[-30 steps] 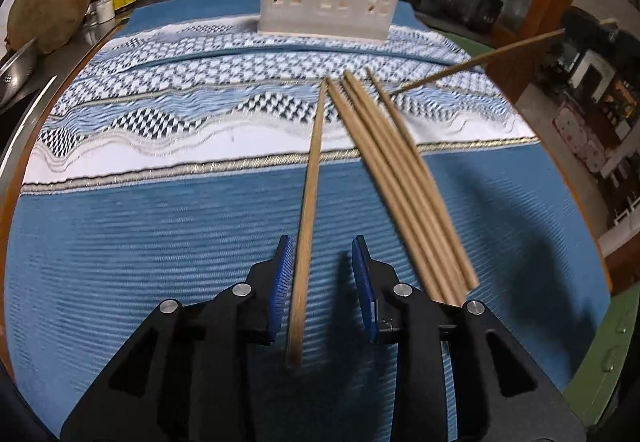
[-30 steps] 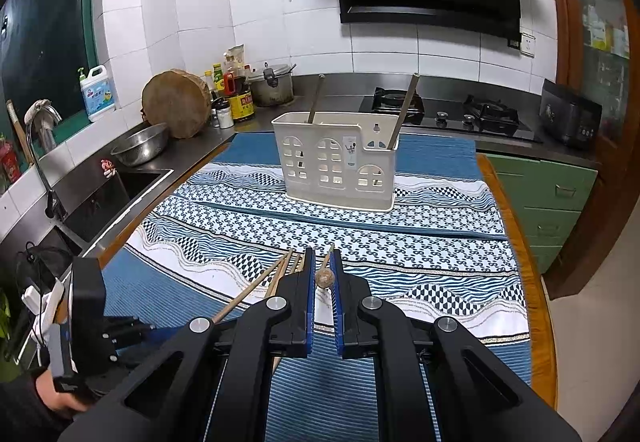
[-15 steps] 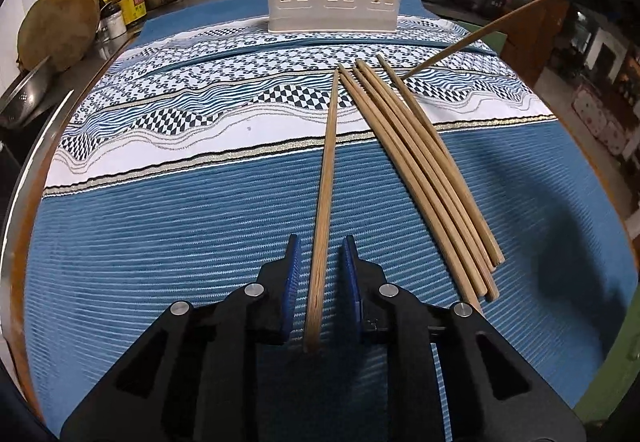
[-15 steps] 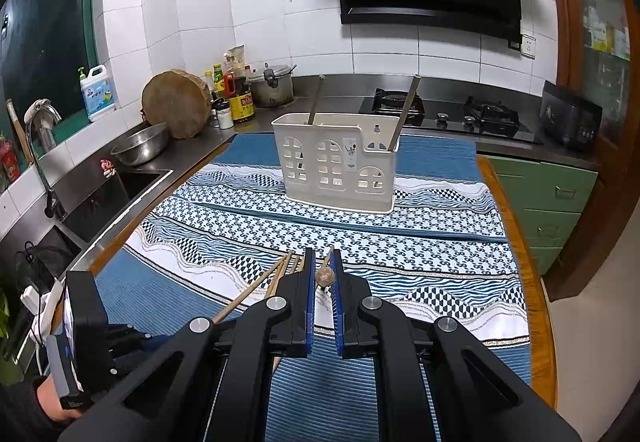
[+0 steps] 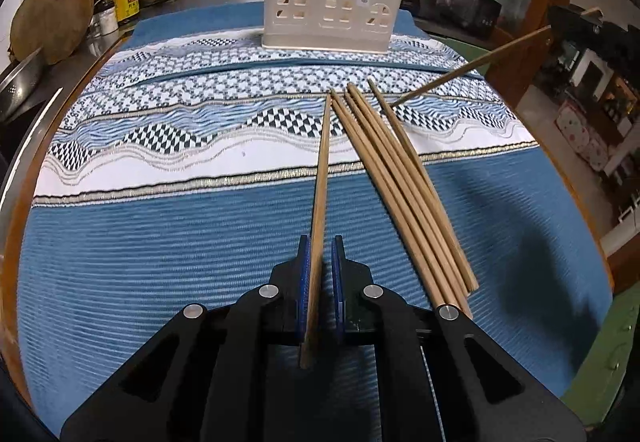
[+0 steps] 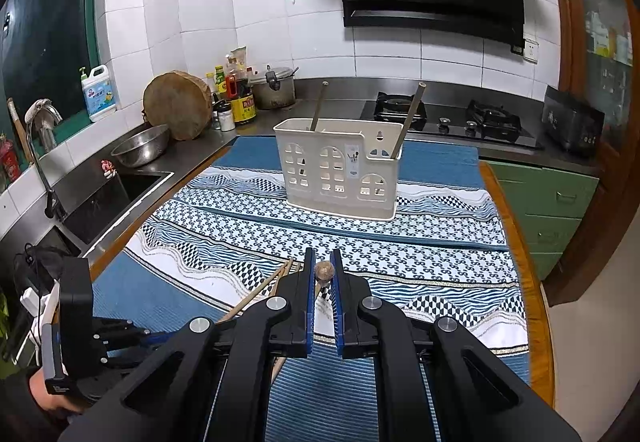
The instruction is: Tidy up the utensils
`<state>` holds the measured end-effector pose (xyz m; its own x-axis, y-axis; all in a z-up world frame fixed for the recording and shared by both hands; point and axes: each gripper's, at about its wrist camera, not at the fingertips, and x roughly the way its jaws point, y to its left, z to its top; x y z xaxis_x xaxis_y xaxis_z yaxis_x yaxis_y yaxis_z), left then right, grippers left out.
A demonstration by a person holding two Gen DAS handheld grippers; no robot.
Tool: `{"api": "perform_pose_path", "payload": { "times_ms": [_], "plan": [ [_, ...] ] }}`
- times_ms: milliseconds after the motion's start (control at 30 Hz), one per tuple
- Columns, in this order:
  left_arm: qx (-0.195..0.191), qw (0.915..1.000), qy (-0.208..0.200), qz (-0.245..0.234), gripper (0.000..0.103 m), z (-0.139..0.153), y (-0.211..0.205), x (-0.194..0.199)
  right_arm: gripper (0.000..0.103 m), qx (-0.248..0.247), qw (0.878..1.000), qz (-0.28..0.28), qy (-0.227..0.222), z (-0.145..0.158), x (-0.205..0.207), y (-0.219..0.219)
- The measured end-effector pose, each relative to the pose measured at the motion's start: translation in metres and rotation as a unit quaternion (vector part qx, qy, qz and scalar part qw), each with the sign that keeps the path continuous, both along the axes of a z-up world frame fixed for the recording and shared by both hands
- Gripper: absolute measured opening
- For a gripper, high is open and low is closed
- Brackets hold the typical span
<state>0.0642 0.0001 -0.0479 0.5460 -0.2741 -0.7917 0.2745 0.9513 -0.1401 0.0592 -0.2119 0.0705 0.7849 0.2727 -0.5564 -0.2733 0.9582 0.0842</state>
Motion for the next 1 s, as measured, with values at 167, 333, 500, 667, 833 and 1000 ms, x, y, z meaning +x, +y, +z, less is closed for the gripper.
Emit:
{"api": "perform_pose_path", "payload": {
  "times_ms": [167, 333, 500, 667, 833, 1000],
  "plan": [
    [-0.013, 0.9995, 0.028, 0.010, 0.013, -0.008, 0.008, -0.004, 0.007, -0.002, 1.000, 0.002, -0.001, 0.000, 0.001, 0.002],
    [-0.001, 0.9993, 0.038, 0.001, 0.026, -0.012, 0.006, -0.012, 0.007, -0.003, 1.000, 0.004, -0.001, 0.001, 0.002, 0.003],
    [0.018, 0.9993, 0.032, -0.010, 0.025, -0.013, 0.004, -0.017, 0.007, -0.003, 1.000, 0.004, -0.001, 0.001, 0.001, 0.003],
    [0.072, 0.9970, 0.009, -0.026, 0.014, -0.013, -0.008, -0.023, 0.007, -0.003, 1.000, 0.003, -0.001, 0.001, 0.001, 0.003],
    [0.051, 0.9982, 0.010, -0.029, 0.007, -0.006, -0.005, -0.019, 0.007, -0.002, 1.000, 0.003, -0.002, 0.001, 0.001, 0.004],
    [0.038, 0.9989, 0.008, -0.027, 0.007, -0.002, -0.003, -0.017, 0.007, -0.001, 1.000, 0.003, -0.002, 0.003, 0.003, 0.004]
  ]
}}
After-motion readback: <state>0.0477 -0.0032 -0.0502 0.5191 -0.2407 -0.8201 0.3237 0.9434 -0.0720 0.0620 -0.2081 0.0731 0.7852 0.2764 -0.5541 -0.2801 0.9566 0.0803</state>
